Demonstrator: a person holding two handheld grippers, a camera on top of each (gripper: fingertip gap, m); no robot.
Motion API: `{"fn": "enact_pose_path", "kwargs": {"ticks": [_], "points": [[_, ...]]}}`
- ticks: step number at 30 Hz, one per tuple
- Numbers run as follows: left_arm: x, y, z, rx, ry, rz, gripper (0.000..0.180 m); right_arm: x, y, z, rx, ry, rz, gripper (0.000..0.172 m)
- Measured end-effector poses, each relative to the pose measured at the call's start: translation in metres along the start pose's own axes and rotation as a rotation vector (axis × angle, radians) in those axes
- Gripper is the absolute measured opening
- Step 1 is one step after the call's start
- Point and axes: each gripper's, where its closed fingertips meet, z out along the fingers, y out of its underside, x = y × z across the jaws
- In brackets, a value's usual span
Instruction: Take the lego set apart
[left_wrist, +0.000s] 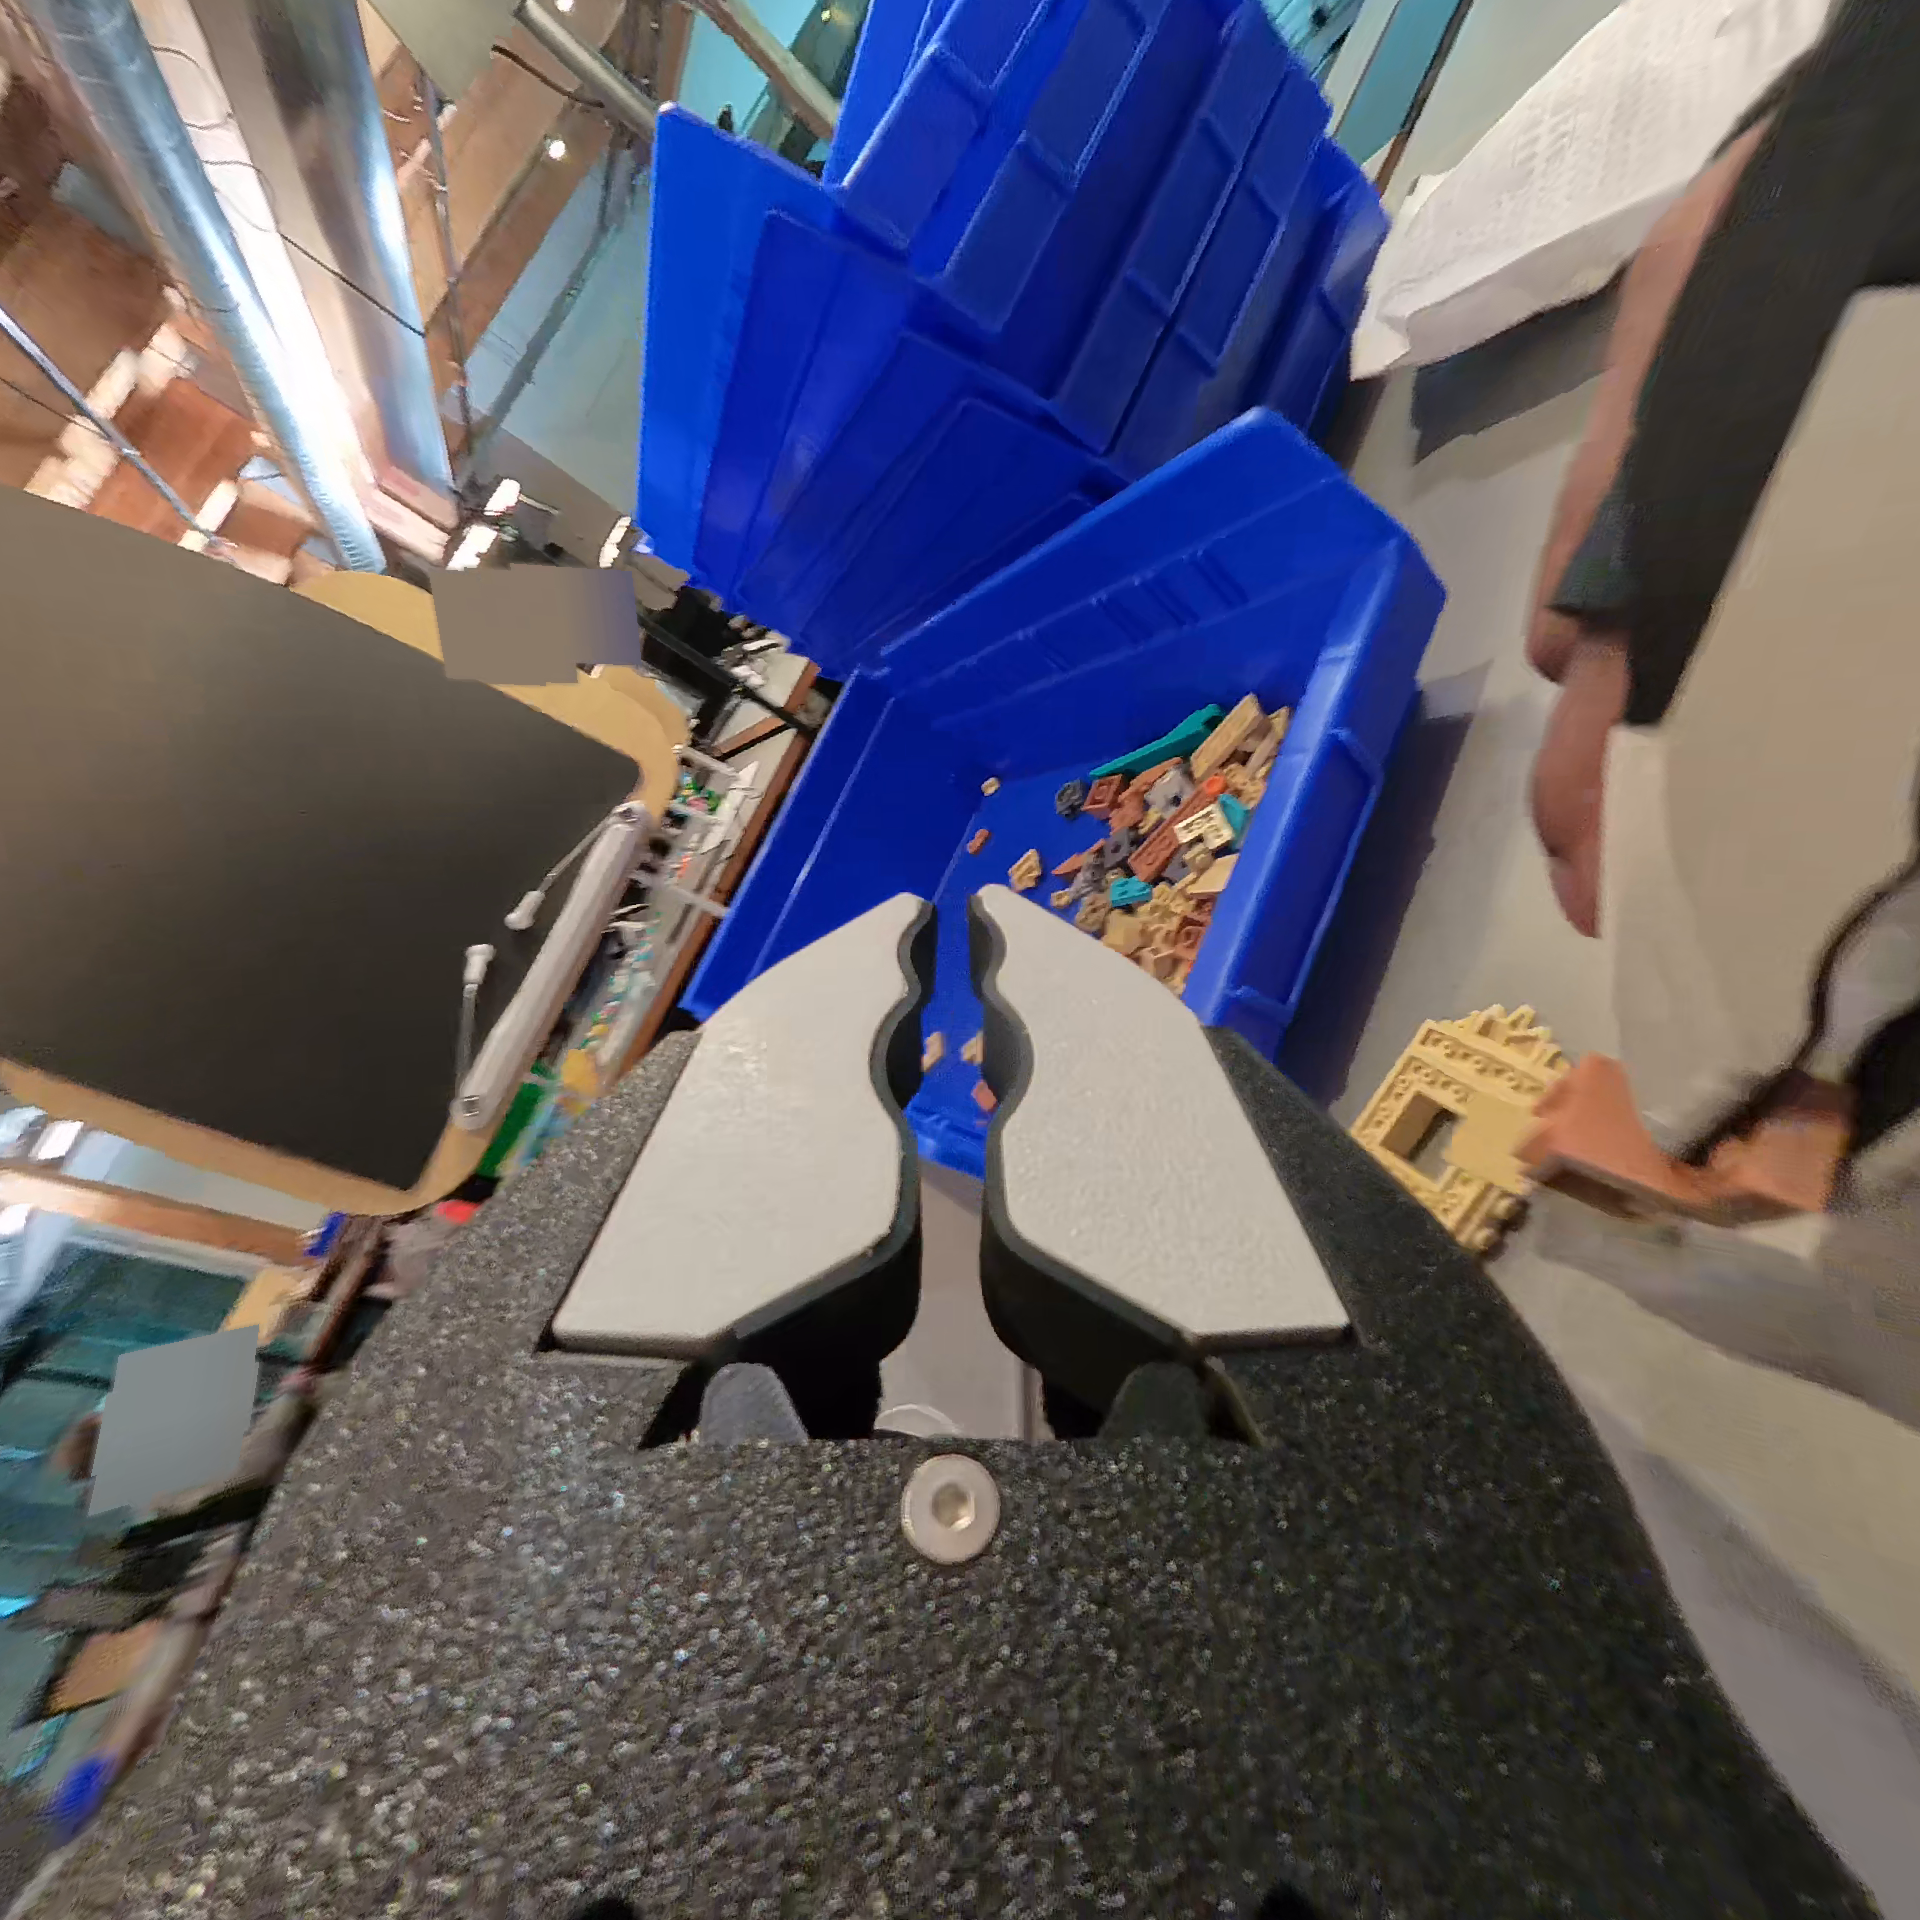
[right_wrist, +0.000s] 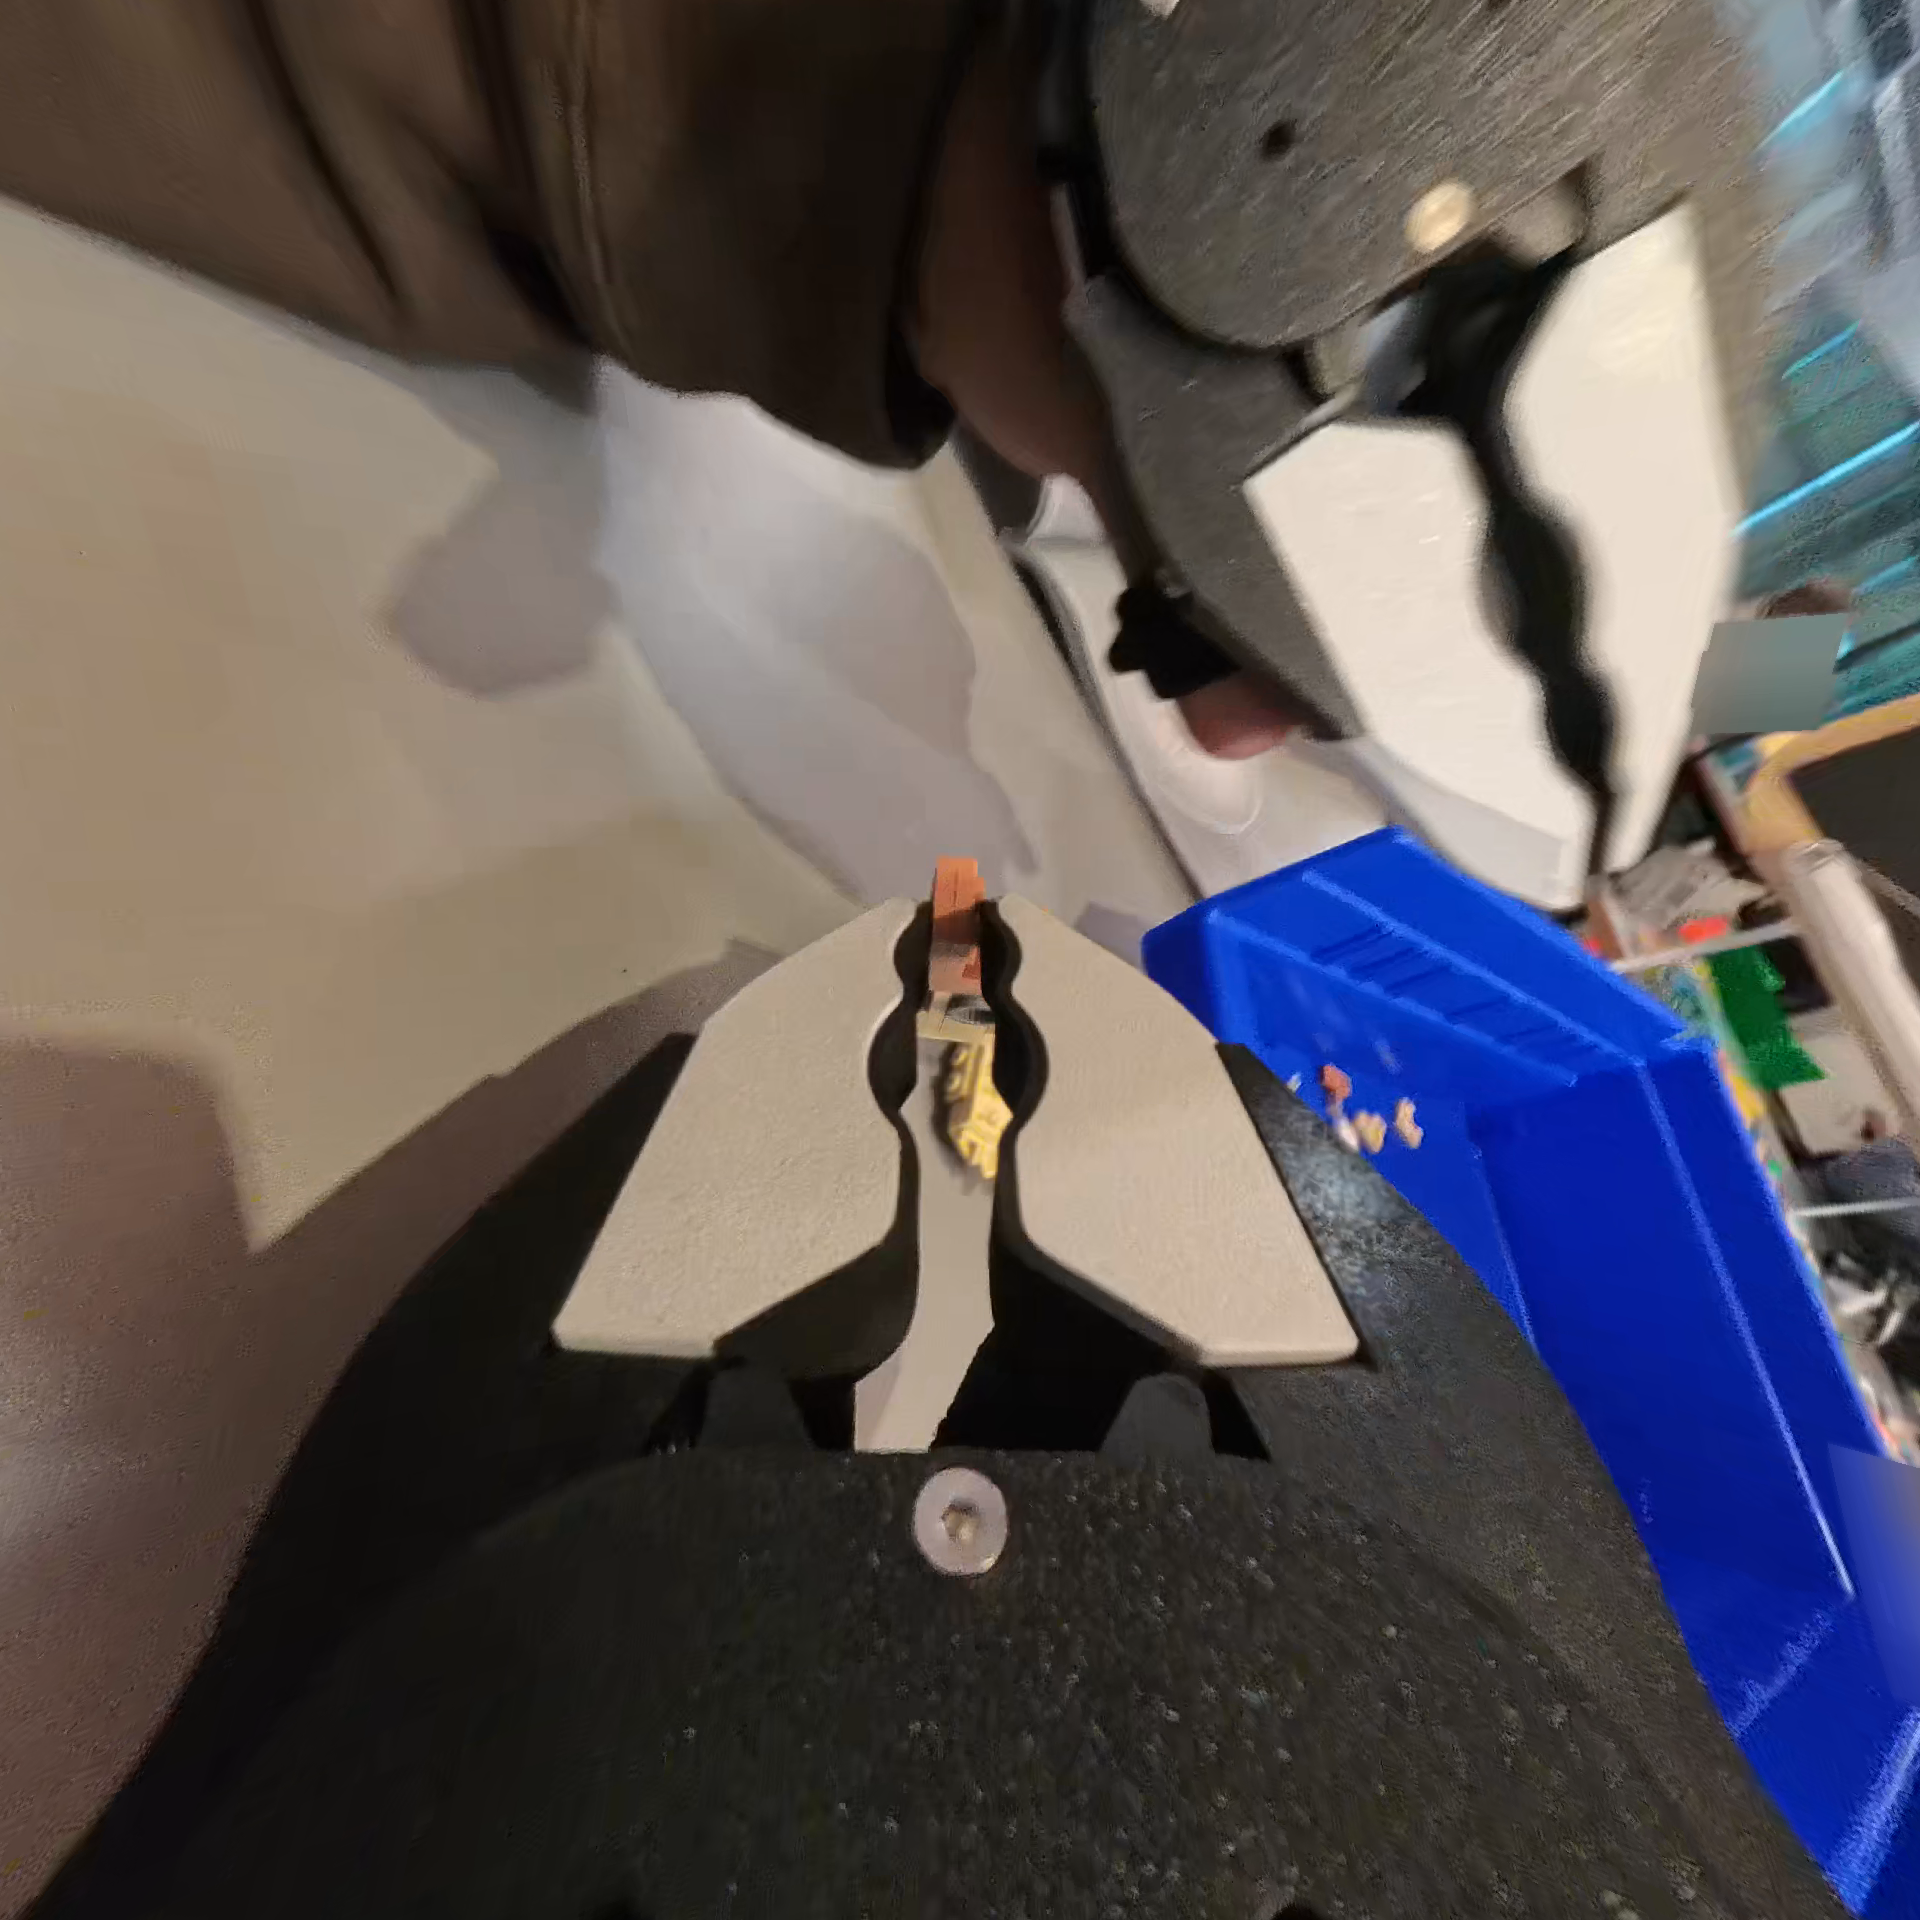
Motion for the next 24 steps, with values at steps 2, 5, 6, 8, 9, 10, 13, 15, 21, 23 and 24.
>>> {"fn": "enact_pose_path", "kwargs": {"ticks": [2, 5, 6, 8, 9, 10, 13, 15, 21, 23, 24], "points": [[0.005, -0.007, -0.003, 0.059, 0.078, -0.105, 0.005, 0.011, -0.015, -0.017, 0.128, 0.039, 0.010, 0.008], [0.006, -0.029, -0.017, 0.221, 0.233, -0.356, 0.005, 0.025, -0.040, -0.051, 0.328, 0.093, 0.031, 0.008], [0.007, -0.037, -0.023, 0.282, 0.305, -0.451, 0.005, 0.028, -0.048, -0.061, 0.381, 0.101, 0.039, 0.008], [0.004, -0.051, -0.036, 0.406, 0.442, -0.651, 0.006, 0.031, -0.062, -0.081, 0.484, 0.104, 0.061, 0.008], [0.002, -0.057, -0.043, 0.465, 0.514, -0.749, 0.007, 0.033, -0.068, -0.088, 0.527, 0.102, 0.074, 0.008], [0.001, -0.063, -0.050, 0.515, 0.597, -0.839, 0.009, 0.034, -0.073, -0.094, 0.564, 0.097, 0.083, 0.008], [0.004, -0.074, -0.062, 0.590, 0.786, -0.999, 0.017, 0.034, -0.084, -0.105, 0.638, 0.076, 0.104, 0.008], [0.014, -0.080, -0.067, 0.601, 0.895, -1.031, 0.020, 0.031, -0.089, -0.107, 0.660, 0.061, 0.104, 0.008], [0.054, -0.101, -0.084, 0.571, 1.181, -1.013, 0.037, 0.025, -0.097, -0.108, 0.689, 0.028, 0.094, 0.008], [0.055, -0.104, -0.086, 0.580, 1.215, -1.040, 0.038, 0.024, -0.100, -0.110, 0.707, 0.018, 0.101, 0.008], [0.056, -0.105, -0.086, 0.580, 1.225, -1.051, 0.037, 0.024, -0.100, -0.111, 0.711, 0.017, 0.101, 0.008]]}}
